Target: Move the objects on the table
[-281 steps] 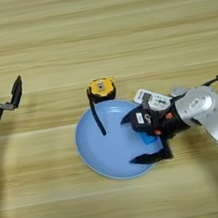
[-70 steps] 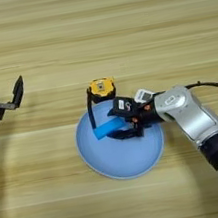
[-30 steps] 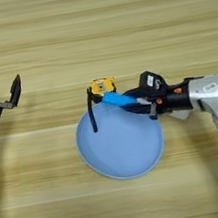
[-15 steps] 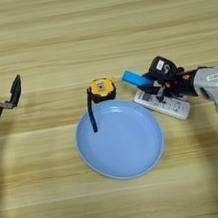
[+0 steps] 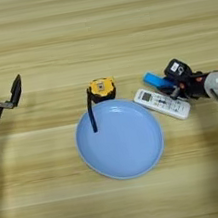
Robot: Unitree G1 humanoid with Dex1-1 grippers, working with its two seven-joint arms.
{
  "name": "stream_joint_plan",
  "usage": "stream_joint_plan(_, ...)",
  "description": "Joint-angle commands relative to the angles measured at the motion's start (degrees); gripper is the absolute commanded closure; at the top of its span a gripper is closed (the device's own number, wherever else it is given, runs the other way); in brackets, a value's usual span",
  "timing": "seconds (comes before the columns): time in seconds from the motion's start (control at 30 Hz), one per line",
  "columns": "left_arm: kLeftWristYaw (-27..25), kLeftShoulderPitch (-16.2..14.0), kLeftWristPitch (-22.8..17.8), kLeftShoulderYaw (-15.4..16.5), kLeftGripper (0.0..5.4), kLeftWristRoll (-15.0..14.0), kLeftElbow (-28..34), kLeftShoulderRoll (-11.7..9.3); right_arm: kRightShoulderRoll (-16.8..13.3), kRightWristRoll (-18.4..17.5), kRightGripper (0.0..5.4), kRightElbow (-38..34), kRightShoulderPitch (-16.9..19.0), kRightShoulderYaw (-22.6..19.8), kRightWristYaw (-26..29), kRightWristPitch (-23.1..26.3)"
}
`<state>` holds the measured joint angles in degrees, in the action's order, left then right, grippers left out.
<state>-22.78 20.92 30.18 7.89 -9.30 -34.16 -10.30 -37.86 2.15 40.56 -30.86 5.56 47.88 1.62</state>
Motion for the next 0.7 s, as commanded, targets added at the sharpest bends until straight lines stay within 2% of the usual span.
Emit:
stream_joint_plan(0.03, -0.2, 0.5, 0.4, -0.1, 0.00, 0.1, -0.7, -0.5, 0.5, 1.3, 3.98, 3.1, -2.3, 0.5, 0.0, -1.8)
stream_joint_plan(0.4, -0.2, 0.5, 0.4, -0.2, 0.00, 0.1, -0.7, -0.4, 0.9, 1.6, 3.98, 5.0, -2.9, 1.0, 0.7, -3.3)
stream_joint_plan(0.43, -0.2, 0.5, 0.4, -0.2, 0.00, 0.1, -0.7, -0.4, 0.9, 1.6, 3.69, 4.9, -2.9, 1.0, 0.8, -3.3)
stream_joint_plan(0.7, -0.1, 0.6, 0.4, -0.2, 0.00, 0.2, -0.7, -0.3, 1.0, 1.5, 2.91, 4.7, -3.0, 1.0, 1.0, -3.4)
